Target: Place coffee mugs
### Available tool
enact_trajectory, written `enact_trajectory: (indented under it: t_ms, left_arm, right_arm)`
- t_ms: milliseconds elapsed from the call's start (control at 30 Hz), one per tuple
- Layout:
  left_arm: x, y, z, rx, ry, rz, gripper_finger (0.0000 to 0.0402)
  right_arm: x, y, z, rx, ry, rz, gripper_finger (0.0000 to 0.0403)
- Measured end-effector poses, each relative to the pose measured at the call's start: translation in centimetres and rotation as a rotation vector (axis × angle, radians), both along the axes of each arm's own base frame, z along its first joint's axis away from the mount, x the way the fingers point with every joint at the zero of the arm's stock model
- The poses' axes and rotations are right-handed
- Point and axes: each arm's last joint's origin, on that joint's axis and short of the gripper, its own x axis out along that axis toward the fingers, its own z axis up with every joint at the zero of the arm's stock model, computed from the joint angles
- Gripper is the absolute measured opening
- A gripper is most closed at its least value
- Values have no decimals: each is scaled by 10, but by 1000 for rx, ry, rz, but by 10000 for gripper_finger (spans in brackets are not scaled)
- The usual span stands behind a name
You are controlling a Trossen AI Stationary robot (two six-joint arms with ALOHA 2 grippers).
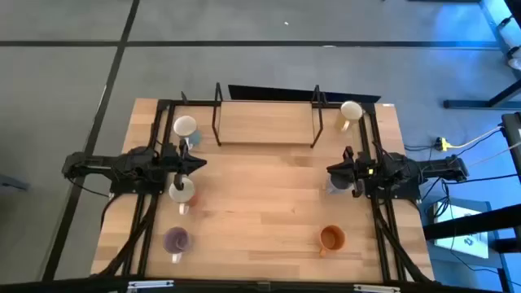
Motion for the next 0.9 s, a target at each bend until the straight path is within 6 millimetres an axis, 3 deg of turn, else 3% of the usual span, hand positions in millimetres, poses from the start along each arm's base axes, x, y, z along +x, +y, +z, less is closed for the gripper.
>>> enact_trajectory:
  t_ms: [233,433,633,900]
  left_arm:
    - [0,0,0,-5,-1,6,14]
    - [-1,1,6,-90,-76,14,14]
    - [-2,2,15,-141,-179,45,14]
    - [-3,3,17,-145,-196,69,14]
  right_arm:
    - [0,0,1,30,-10,-1,35]
    - [-1,-3,9,257,-73,-64,35]
    - [-10,-5,46,240,-120,-97,6]
    - [-15,-6,98,180,101,-155,1]
